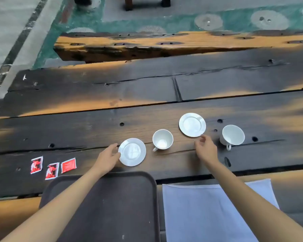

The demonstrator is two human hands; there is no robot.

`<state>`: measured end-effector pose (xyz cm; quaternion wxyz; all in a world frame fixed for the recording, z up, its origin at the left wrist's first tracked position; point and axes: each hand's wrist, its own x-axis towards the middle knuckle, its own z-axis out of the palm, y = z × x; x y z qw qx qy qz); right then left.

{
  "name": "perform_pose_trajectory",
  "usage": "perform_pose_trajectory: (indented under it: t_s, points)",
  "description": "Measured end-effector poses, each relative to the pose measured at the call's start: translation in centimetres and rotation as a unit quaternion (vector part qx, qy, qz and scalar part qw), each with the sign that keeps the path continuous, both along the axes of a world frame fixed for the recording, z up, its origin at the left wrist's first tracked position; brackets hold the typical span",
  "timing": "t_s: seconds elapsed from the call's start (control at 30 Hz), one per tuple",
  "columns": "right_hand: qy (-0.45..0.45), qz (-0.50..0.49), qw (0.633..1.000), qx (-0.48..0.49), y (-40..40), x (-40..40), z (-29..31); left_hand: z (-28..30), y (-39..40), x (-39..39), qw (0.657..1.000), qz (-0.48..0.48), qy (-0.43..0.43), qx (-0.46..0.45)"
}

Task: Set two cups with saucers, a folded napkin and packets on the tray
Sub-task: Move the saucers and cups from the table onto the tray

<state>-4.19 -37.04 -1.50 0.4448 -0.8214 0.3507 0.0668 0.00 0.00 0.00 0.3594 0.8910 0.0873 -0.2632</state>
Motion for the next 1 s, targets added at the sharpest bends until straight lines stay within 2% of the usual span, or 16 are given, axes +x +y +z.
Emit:
perform_pose_trajectory:
  t_s: [0.1,0.2,0.27,0.37,0.5,0.77,1.0]
  points:
    - [-0.002,-0.114,0.991,0.072,-1.1,1.8,-1.2,-1.1,-0.8,0.9,0.999,0.027,0.018,0.013]
    - [-0.014,-0.24,0.946,0.219,-1.9,3.5,-2.4,-2.0,-1.5,1.3,0.995,0.065,0.074,-0.02]
    - [-0.024,-0.282,0.927,0.246,-2.3,4.3,-3.1,-2.5,-1.8,1.7,0.992,0.09,0.076,-0.036]
    - [-0.016,-0.303,0.928,0.216,-2.6,5.2,-3.8,-3.1,-1.6,2.2,0.993,0.112,0.003,0.023]
    - [-0.013,-0.336,0.922,0.194,-2.9,6.0,-4.5,-4.0,-0.5,2.2,0.984,0.172,0.031,0.012]
    - [0.003,-0.346,0.915,0.21,-3.0,6.3,-4.4,-4.9,0.1,1.9,0.961,0.25,0.073,-0.095]
    - [-0.037,-0.358,0.897,0.257,-2.8,5.7,-3.0,-3.8,-0.8,1.6,0.935,0.297,0.1,-0.166]
